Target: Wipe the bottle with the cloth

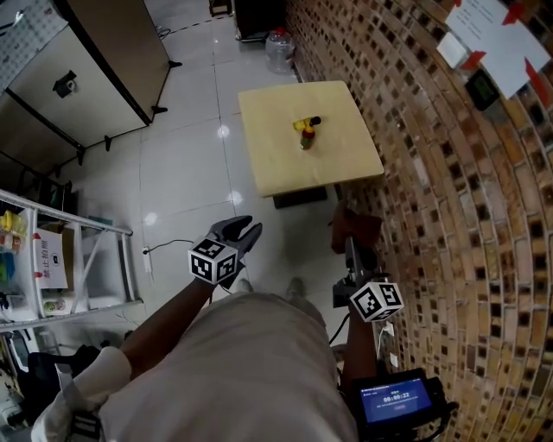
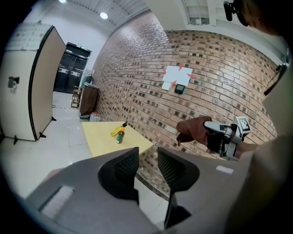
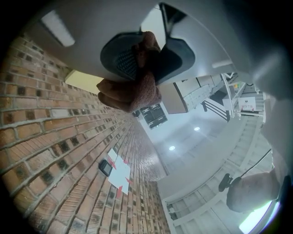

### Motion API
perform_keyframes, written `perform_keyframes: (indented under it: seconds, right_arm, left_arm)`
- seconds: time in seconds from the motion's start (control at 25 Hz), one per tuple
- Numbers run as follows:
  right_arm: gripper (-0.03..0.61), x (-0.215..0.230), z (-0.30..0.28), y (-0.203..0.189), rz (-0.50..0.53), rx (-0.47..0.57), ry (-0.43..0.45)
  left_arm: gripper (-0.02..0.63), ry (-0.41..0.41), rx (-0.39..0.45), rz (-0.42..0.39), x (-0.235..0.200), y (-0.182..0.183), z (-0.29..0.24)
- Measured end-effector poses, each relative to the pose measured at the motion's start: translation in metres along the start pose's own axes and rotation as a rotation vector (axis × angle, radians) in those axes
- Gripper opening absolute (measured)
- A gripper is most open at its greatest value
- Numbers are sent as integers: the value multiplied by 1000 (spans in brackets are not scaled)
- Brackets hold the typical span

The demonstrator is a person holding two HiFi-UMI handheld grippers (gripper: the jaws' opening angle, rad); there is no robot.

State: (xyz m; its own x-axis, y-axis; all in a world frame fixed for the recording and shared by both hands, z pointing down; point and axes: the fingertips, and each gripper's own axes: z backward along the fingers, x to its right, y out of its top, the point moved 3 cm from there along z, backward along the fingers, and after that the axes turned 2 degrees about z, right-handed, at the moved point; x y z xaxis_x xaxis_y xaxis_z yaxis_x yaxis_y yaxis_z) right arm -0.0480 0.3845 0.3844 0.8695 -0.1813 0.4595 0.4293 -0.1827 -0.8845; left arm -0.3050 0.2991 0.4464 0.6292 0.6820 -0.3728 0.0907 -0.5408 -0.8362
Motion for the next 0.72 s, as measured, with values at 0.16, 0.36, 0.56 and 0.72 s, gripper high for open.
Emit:
perform_keyframes:
  seconds: [0.16,0.36,0.56,0.72]
  right_arm:
    - [70,1,1,-12,48,-33,-15]
    - [63,3,1,-21,77,-60,-20]
    - [63,6,0,-21,83,-68,-8]
    - [63,12,-1,-19,87,-73,-3]
  left_arm:
    - [144,8,-14,9,-2,-8,2]
    - [144,22,-19,11,-5,-10,2]
    - [143,29,-23,7,-4,-9,-1]
    - [143,30,-25,3,0,-9,-7]
